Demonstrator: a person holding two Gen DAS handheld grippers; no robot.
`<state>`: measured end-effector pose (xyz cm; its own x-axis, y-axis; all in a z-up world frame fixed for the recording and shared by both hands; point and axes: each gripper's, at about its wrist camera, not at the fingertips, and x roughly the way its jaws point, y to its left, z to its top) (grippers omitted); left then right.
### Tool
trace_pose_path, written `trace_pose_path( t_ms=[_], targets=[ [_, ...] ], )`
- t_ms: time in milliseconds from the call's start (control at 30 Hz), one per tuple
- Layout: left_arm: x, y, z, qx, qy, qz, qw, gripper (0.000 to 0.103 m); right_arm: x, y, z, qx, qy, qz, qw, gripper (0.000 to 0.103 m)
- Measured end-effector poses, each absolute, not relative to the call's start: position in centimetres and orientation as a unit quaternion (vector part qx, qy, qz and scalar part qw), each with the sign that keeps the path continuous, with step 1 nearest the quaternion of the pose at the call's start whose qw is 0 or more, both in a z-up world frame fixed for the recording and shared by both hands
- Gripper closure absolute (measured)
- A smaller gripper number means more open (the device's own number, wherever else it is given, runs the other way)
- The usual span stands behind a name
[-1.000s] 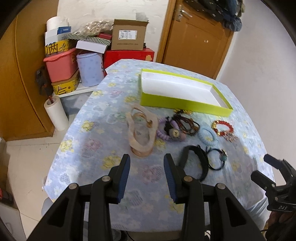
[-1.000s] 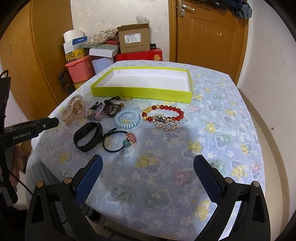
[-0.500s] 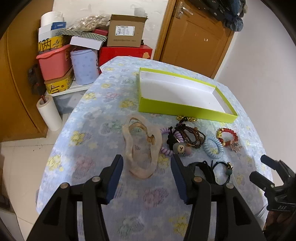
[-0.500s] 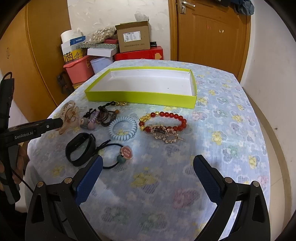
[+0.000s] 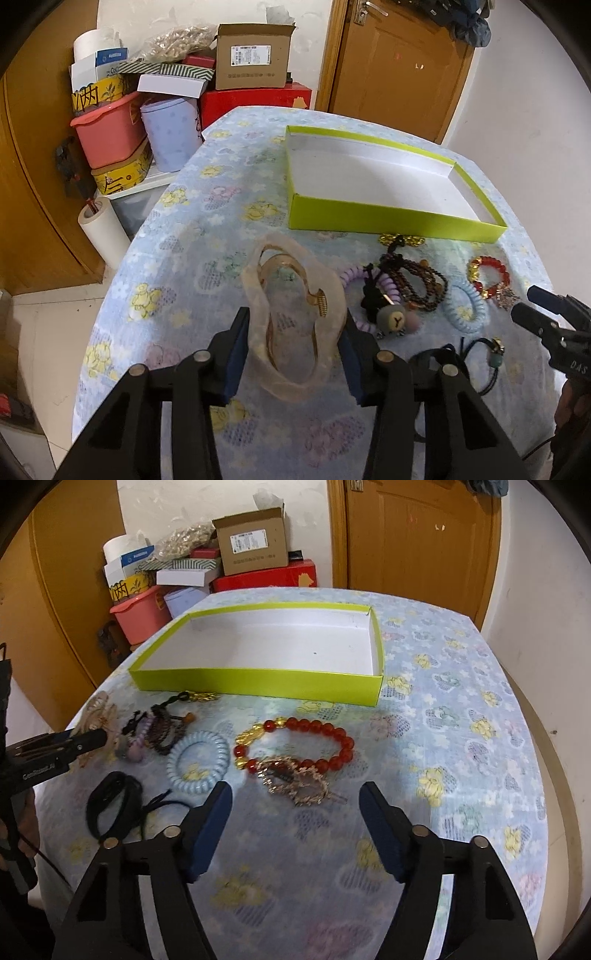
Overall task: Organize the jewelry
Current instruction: 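Grasp the beige claw clip with the left tool while the right tool grasps the gold rhinestone clip, then carry both clips into the yellow-green box and open both tools to release them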
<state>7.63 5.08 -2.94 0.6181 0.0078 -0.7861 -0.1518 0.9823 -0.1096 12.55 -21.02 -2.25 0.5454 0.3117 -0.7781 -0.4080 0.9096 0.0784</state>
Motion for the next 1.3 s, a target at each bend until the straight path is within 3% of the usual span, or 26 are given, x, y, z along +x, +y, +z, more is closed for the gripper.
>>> trace_pose_path(
  t_ms=[100,200,400,900,1300],
  targets=[
    [7.7,5.1,-3.0,-0.087,0.433,0.042,0.896,0.057,13.2,-20.9,-2.7,-0.061,0.434,0.211,0.874,0.034],
    [7.8,5.1,-2.9,-0.085,0.432,0.041,0.897,0.057,13.6,-20.8,-3.1,-0.069,0.437,0.22,0.869,0.05],
    [7.8,5.1,-3.0,-0.086,0.432,0.041,0.897,0.058,13.5,-20.3,-3.4,-0.098,0.44,0.236,0.861,0.063],
    [6.9,5.2,-2.8,-0.079,0.425,0.045,0.901,0.06,11.2,-20.2,-2.9,-0.091,0.44,0.245,0.859,0.064],
    [6.5,4.3,0.5,-0.075,0.398,0.011,0.914,0.06,11.3,-20.8,0.2,-0.069,0.409,0.25,0.875,0.064]
  ],
)
